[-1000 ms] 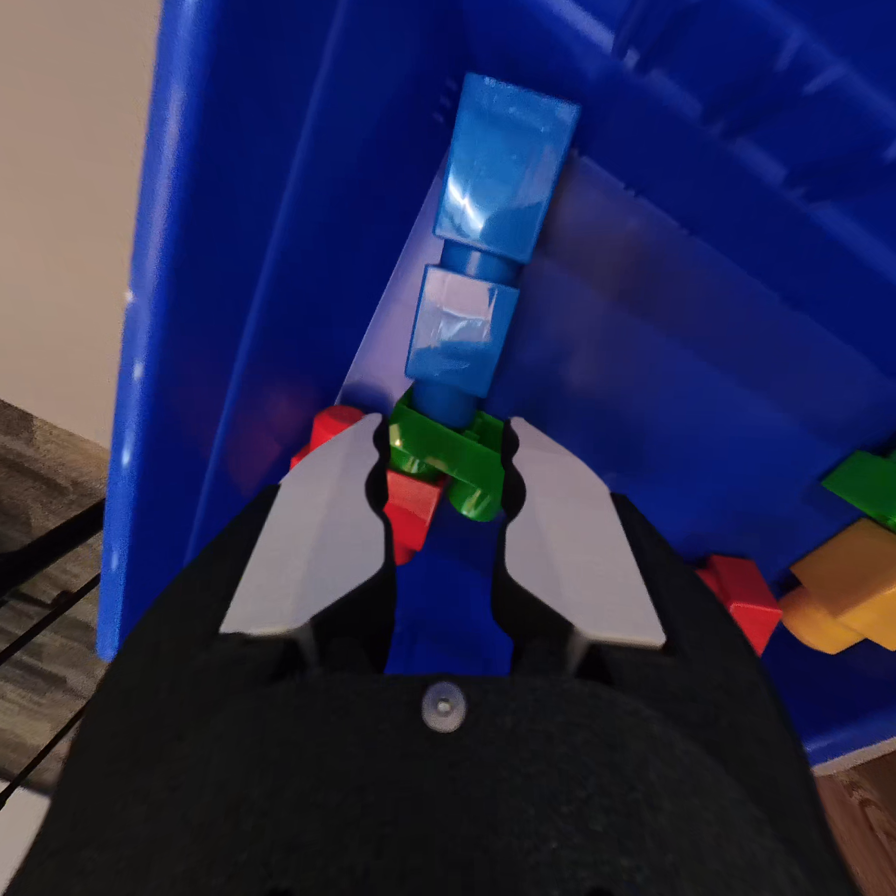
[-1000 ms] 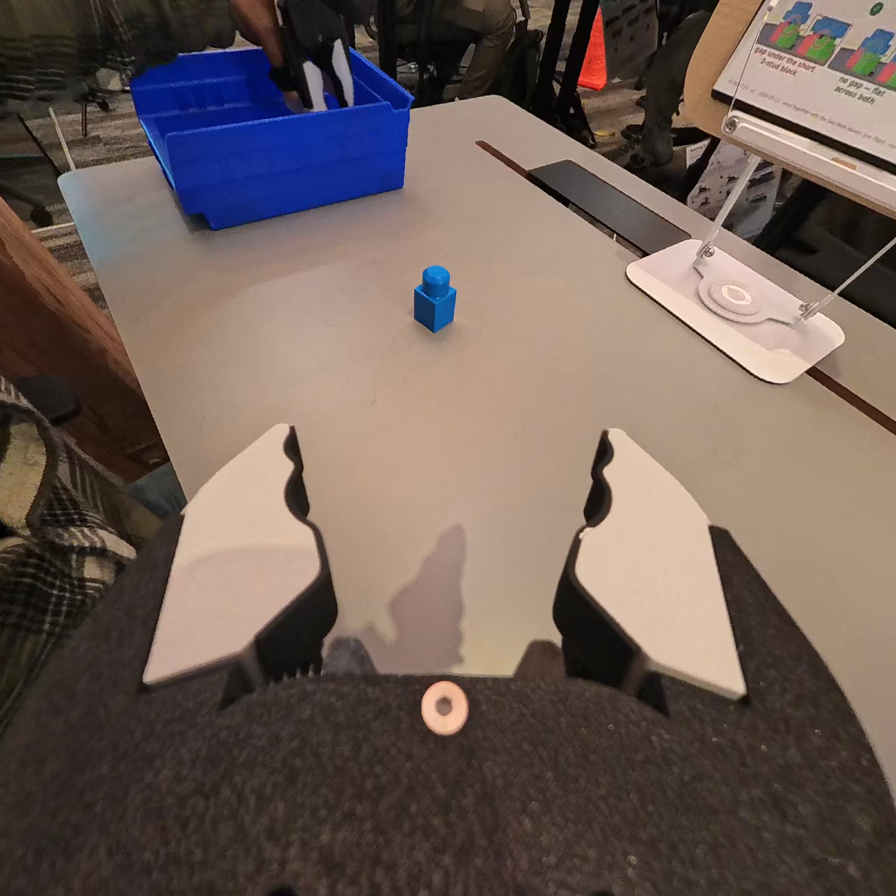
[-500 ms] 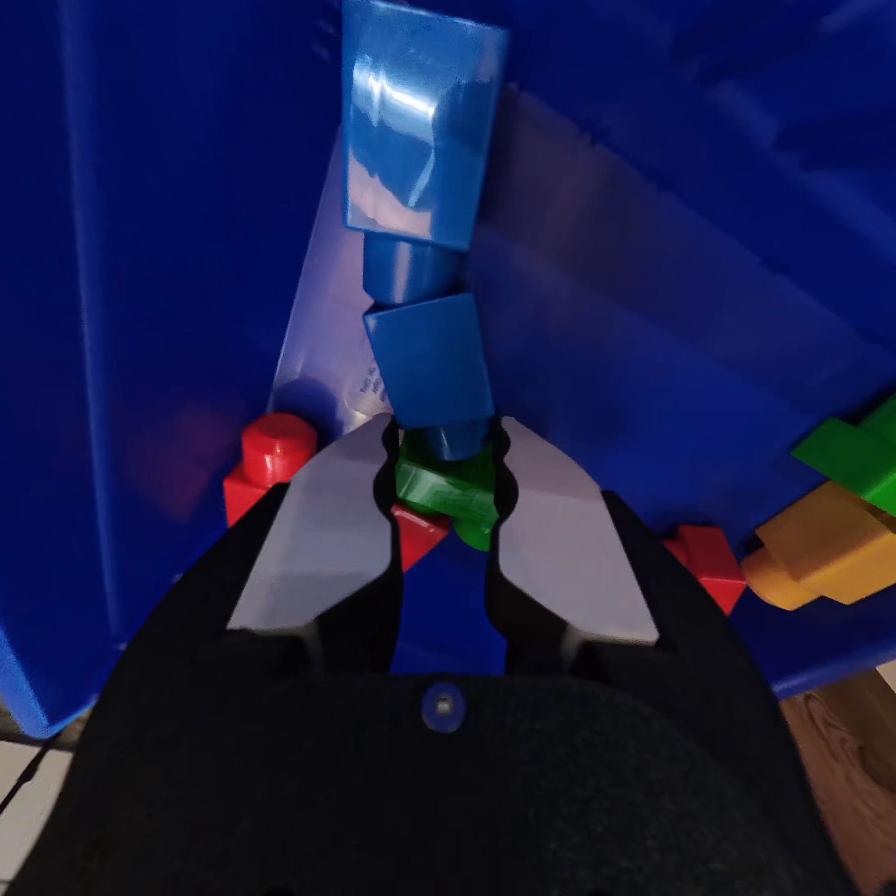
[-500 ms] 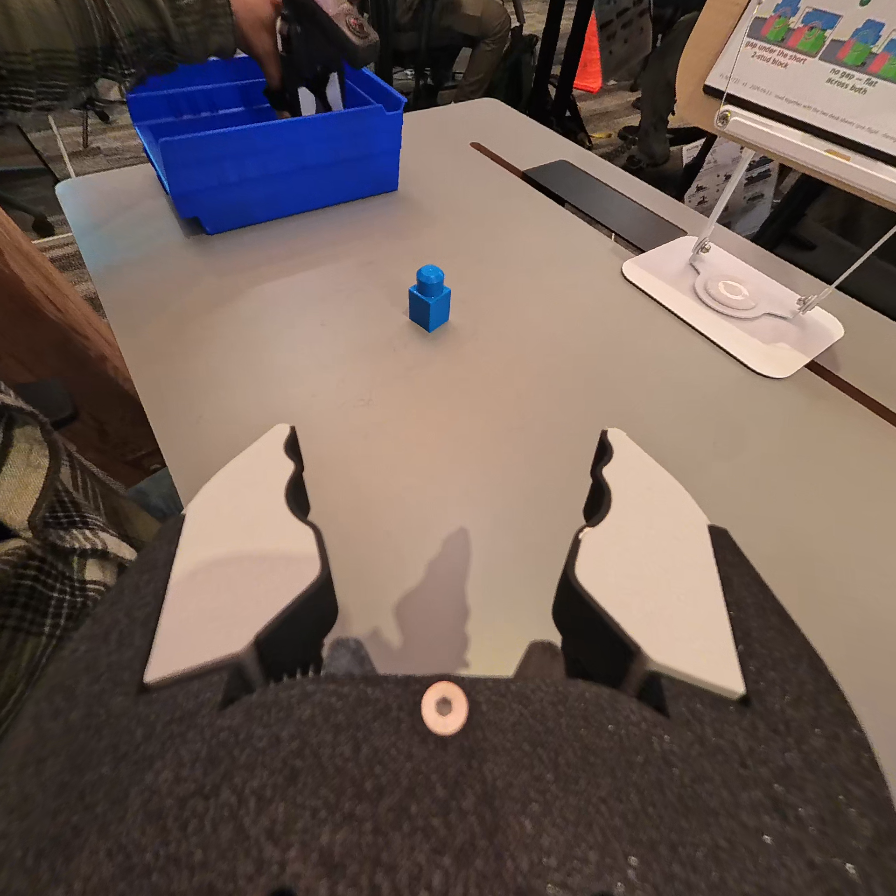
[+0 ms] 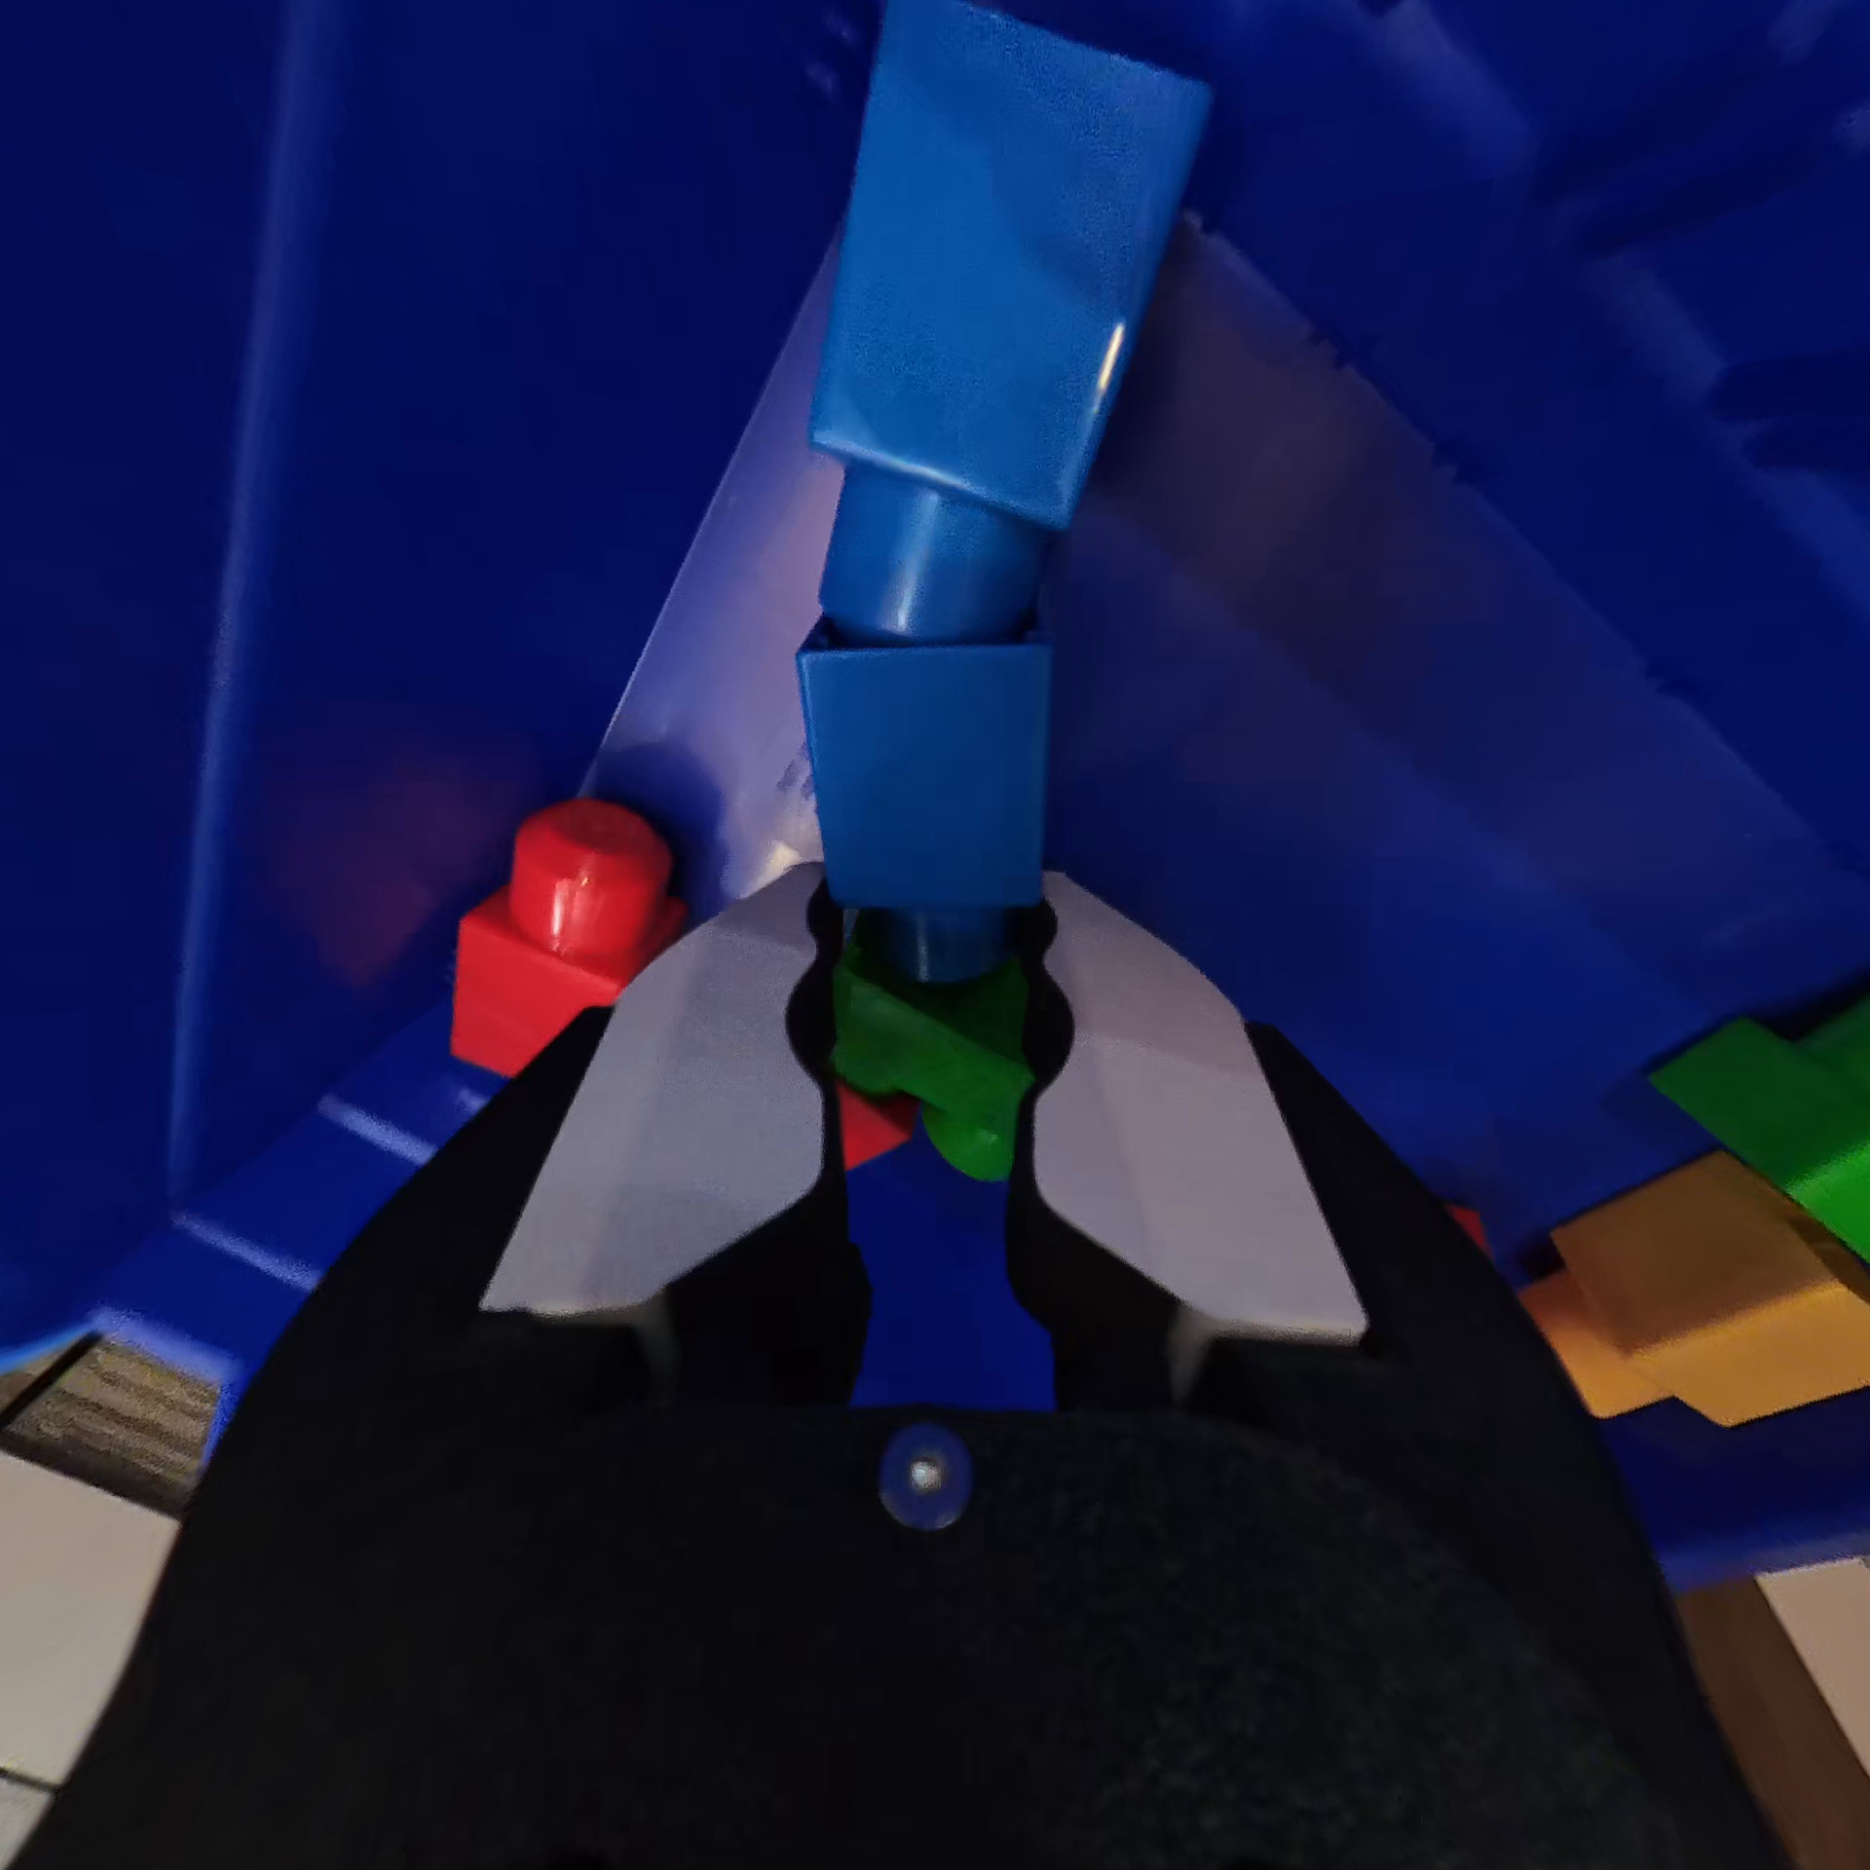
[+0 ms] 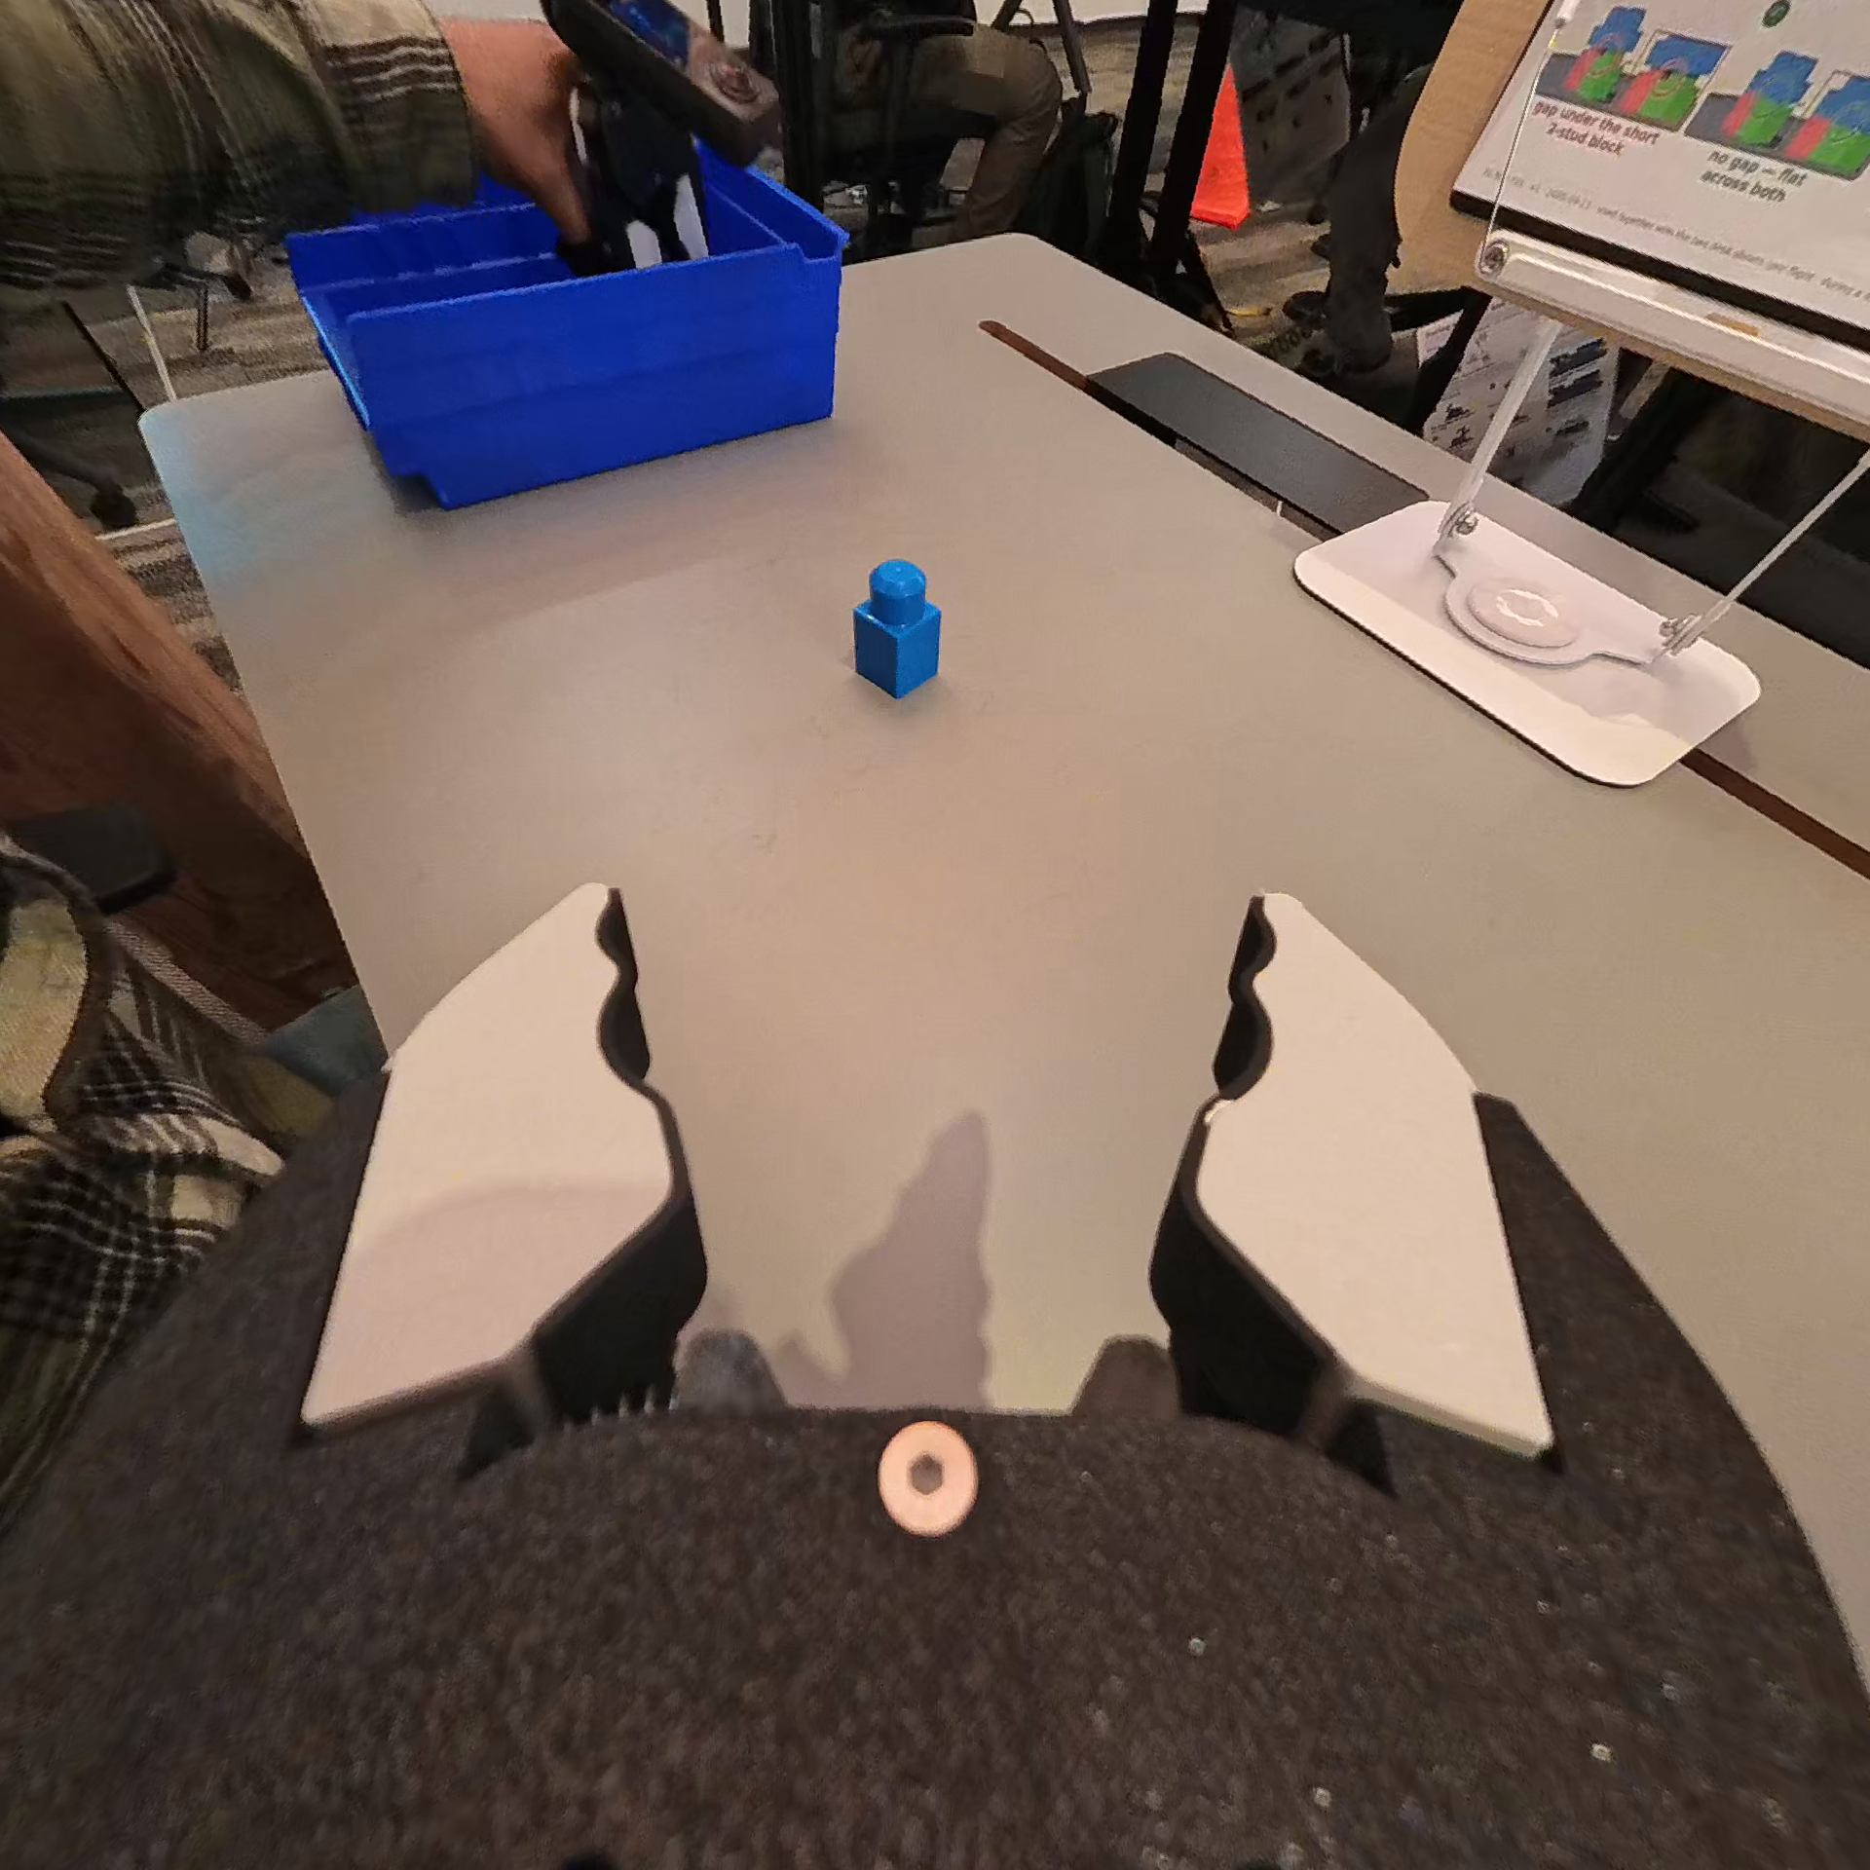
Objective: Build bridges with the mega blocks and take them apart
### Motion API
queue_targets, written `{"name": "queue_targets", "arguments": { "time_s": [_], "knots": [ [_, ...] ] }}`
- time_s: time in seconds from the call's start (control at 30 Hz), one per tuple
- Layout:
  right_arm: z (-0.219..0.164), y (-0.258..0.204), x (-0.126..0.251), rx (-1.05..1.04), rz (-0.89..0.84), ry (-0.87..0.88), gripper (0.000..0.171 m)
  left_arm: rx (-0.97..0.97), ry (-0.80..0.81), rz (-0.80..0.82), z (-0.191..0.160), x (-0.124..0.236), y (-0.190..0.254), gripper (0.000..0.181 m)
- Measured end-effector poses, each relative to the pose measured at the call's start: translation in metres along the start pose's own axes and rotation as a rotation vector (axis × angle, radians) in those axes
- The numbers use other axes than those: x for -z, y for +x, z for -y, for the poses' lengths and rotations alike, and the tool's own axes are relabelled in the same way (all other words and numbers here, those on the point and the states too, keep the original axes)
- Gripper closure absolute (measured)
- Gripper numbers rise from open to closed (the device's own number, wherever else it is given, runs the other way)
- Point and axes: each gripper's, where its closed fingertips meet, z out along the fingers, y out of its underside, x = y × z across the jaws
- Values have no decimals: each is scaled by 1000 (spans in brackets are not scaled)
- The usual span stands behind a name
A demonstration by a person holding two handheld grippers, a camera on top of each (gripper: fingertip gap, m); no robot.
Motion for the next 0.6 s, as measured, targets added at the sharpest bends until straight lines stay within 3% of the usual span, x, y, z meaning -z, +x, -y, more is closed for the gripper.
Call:
{"name": "queue_targets", "arguments": {
  "time_s": [0.13, 0.3, 0.6],
  "knots": [
    [-4, -1, 2, -1, 7, 5, 61, 23, 4, 24, -3, 31, 2, 150],
    [-7, -4, 4, -7, 24, 29, 61, -46, -119, 48, -4, 81, 15, 151],
    [-22, -7, 23, -38, 29, 67, 64, -104, -276, 81, 10, 128, 36, 152]
  ]
}}
